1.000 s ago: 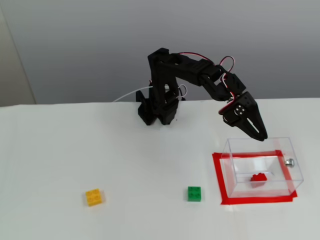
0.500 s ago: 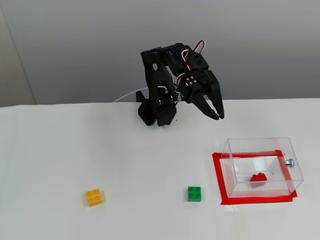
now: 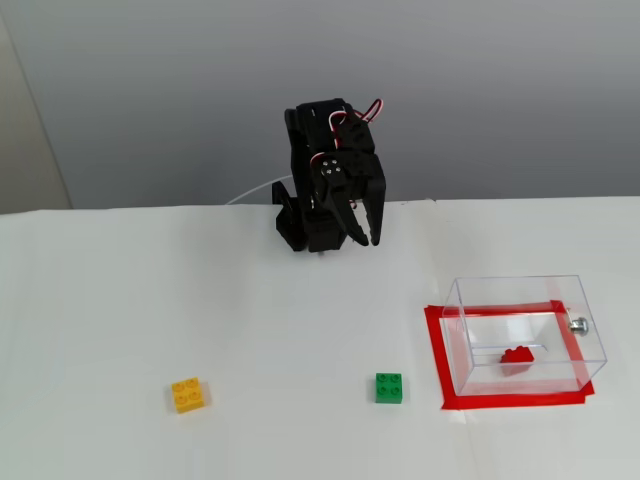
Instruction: Pick the red lego brick and place it into the transparent box
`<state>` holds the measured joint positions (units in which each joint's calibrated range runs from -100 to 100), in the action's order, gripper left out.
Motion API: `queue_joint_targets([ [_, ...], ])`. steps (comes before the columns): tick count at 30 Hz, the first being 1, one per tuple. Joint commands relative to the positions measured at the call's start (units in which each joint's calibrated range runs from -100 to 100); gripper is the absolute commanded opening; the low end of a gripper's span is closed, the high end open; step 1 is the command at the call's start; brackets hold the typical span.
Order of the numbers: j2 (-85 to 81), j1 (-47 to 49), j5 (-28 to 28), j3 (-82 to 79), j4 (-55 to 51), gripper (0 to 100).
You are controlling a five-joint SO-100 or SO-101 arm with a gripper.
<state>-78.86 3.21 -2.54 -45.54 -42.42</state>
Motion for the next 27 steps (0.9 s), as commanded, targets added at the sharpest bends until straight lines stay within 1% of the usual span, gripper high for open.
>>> queue_joint_targets([
  [1,-4.1,-2.3,0.2,-4.8,-0.4,3],
  [13,-13.1,-8.4,0.3,-20.6,-0.4,3],
  [19,-18.3,-11.9,5.8,-29.7,-0.4,3],
  [27,-20.8,-12.0,5.9,-41.3,-0.4,3],
])
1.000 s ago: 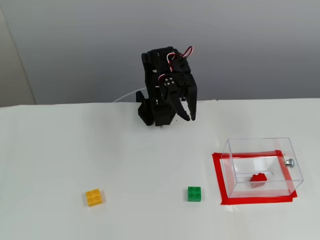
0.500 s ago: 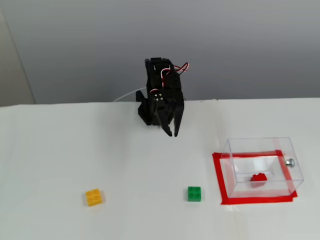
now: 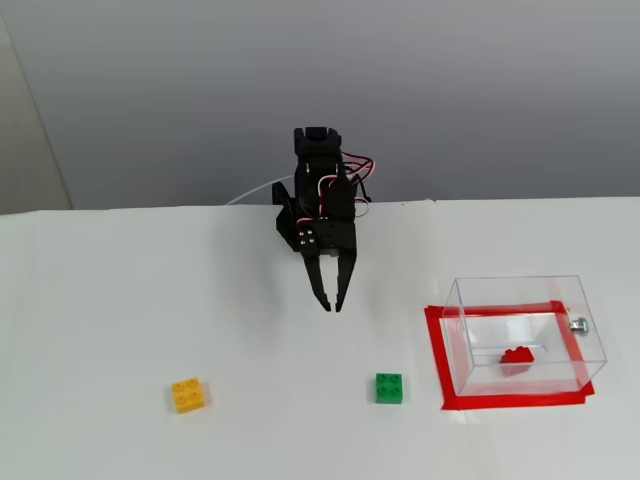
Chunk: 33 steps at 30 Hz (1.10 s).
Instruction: Pick the red lego brick and place it into the transparent box
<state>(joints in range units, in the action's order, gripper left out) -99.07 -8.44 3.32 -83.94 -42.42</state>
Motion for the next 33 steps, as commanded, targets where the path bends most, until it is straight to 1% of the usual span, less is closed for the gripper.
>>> queue_joint_targets([
  [1,-0.6,-0.4,0.1,-4.4,-0.4,3],
  [11,-0.7,-0.4,-0.1,-15.1,-0.4,3],
  [13,-0.7,-0.4,-1.2,-15.3,-1.3,3],
  [19,-0.7,-0.2,-1.8,-14.8,-10.8,3],
  [26,-0.8,-0.1,-1.9,-12.9,-16.3,3],
  [33,-0.8,0.4,-1.9,-9.6,-27.8,3],
])
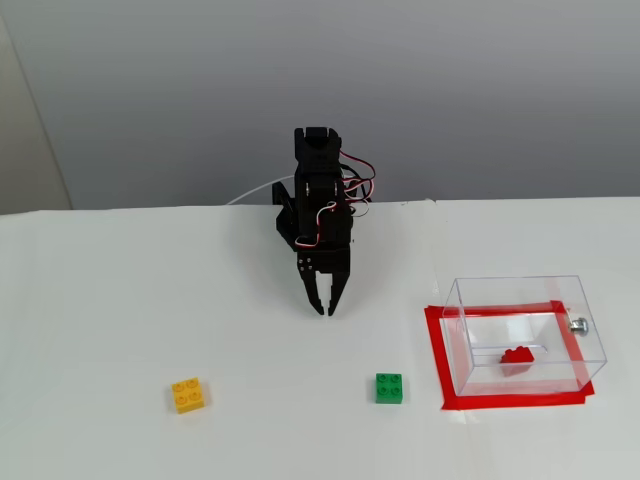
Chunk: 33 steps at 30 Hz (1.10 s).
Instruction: Pick the red lego brick and place it into the transparent box
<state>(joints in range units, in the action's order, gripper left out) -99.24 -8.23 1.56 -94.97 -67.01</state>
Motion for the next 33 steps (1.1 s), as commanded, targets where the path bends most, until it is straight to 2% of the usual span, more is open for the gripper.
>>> queue_joint_targets([
  [1,-0.6,0.2,-0.2,1.8,-4.2,3],
  [6,-0.6,0.1,-1.6,2.7,-7.8,3],
  [33,-0.5,0.0,-1.4,2.9,-7.8,3],
])
